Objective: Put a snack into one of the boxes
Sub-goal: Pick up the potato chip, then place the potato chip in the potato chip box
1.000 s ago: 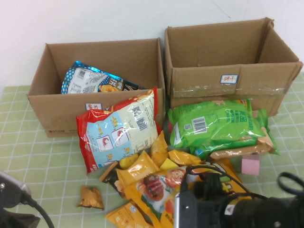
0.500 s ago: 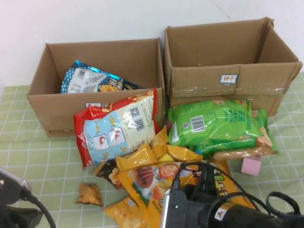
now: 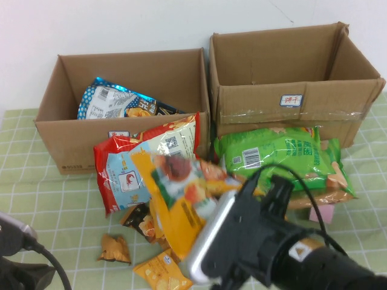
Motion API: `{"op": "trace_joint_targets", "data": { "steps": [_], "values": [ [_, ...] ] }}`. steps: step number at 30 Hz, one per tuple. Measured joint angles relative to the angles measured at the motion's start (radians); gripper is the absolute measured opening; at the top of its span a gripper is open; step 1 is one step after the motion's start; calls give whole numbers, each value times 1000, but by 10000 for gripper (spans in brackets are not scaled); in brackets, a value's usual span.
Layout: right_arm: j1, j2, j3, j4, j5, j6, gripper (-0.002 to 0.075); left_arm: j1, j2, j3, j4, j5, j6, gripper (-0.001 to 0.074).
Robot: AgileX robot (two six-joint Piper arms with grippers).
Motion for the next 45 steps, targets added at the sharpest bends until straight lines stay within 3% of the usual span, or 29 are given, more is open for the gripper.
{"op": "trace_joint_targets", "data": {
  "steps": [8, 16, 22, 24, 34, 38, 41, 45],
  "values": [
    [-21, -5, -264, 137, 80, -21, 242, 0, 0, 0, 0, 0, -35, 6],
    [-193, 119, -635, 252, 301, -26, 242, 0, 0, 0, 0, 2, -78, 6],
    [-276, 335, -912, 253, 347, -27, 236, 0, 0, 0, -4, 2, -85, 6],
    [-289, 427, -1022, 253, 347, -28, 141, 0, 0, 0, -6, 2, -85, 6],
    [-303, 849, -1496, 306, 234, -265, 145, 0, 0, 0, -20, 2, -87, 6],
    [-303, 947, -1578, 589, 95, -423, 369, 0, 0, 0, -24, 2, -87, 6],
    [-303, 956, -1589, 654, -15, -450, 512, 0, 0, 0, -24, 2, -87, 6],
    [-299, 948, -1598, 678, -66, -468, 558, 0, 0, 0, -24, -7, -87, 6]
  ]
}}
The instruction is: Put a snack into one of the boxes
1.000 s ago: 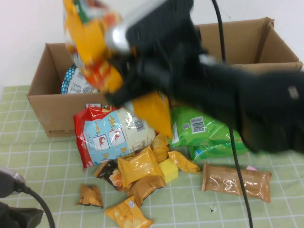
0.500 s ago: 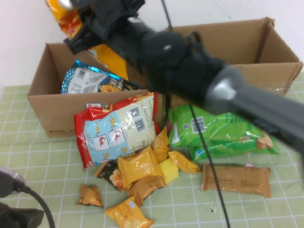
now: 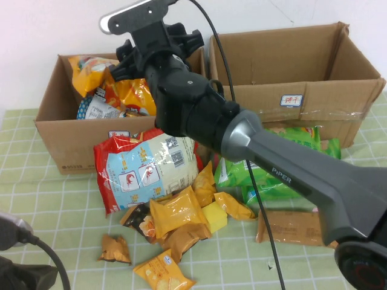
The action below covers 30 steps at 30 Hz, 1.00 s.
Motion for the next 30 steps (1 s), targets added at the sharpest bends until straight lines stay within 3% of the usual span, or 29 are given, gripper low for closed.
{"op": "trace_joint_targets", "data": {
  "steps": [4, 7, 10, 13, 20, 26, 30],
  "values": [
    [47, -45, 0, 3, -51, -4, 524, 0, 0, 0, 0, -10, 0, 6],
    [99, -101, 0, 3, -149, -4, 375, 0, 0, 0, 8, -32, -24, 6],
    [156, -174, -1, 3, -244, -6, 126, 0, 0, 0, 55, -65, -77, 6],
    [190, -243, -3, 3, -264, -21, 33, 0, 0, 0, 119, -75, -128, 6],
    [235, -476, 201, 3, -233, -120, 1, 4, 0, 0, 188, -54, -185, 6],
    [236, -736, 608, 3, -235, -159, -1, 8, -23, 0, 218, -104, -212, 6],
    [239, -909, 942, 3, -164, -13, -2, 8, -48, 0, 247, -111, -232, 6]
  ]
}}
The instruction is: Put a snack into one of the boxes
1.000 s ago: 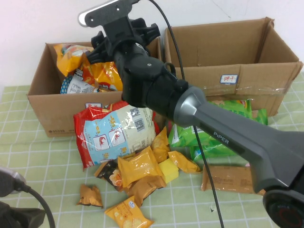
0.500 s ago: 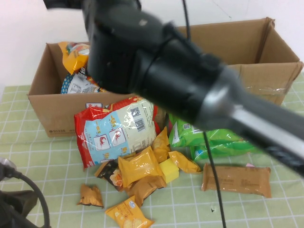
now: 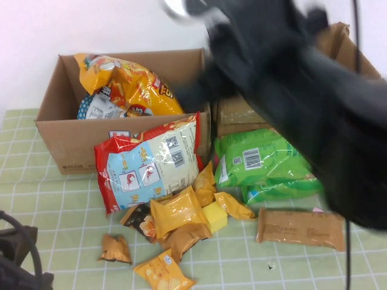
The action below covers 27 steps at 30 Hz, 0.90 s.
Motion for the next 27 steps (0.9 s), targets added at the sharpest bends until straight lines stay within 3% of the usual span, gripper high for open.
{"op": "trace_joint_targets", "data": {
  "steps": [6, 12, 20, 25, 27],
  "values": [
    [2, -274, 402, 0, 307, 213, -2, 0, -11, 0, 11, 16, -3, 6],
    [2, -436, 703, -8, 721, 303, -2, 0, -11, 0, -13, 29, -3, 6],
    [3, -568, 953, -30, 945, 510, -2, 0, -11, 0, -28, 160, -3, 6],
    [3, -583, 982, -277, 1150, 784, -2, 0, -11, 0, -32, 204, -3, 6],
    [3, -585, 974, -490, 1237, 973, -2, 0, -11, 0, -32, 204, -3, 6]
  ]
}}
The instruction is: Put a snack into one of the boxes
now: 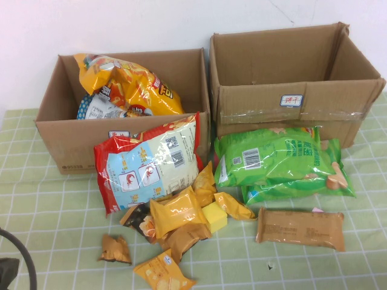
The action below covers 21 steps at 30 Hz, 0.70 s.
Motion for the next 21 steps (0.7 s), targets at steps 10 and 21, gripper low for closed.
{"op": "trace_joint_targets", "data": {
  "steps": [10, 21],
  "values": [
    [0, -14, -195, -1517, 678, 1275, -2, 0, 0, 0, 84, 4, -24, 6],
    [0, -400, -161, -1932, 698, 1818, -2, 0, -134, 129, 370, -90, -277, 0]
  ]
}}
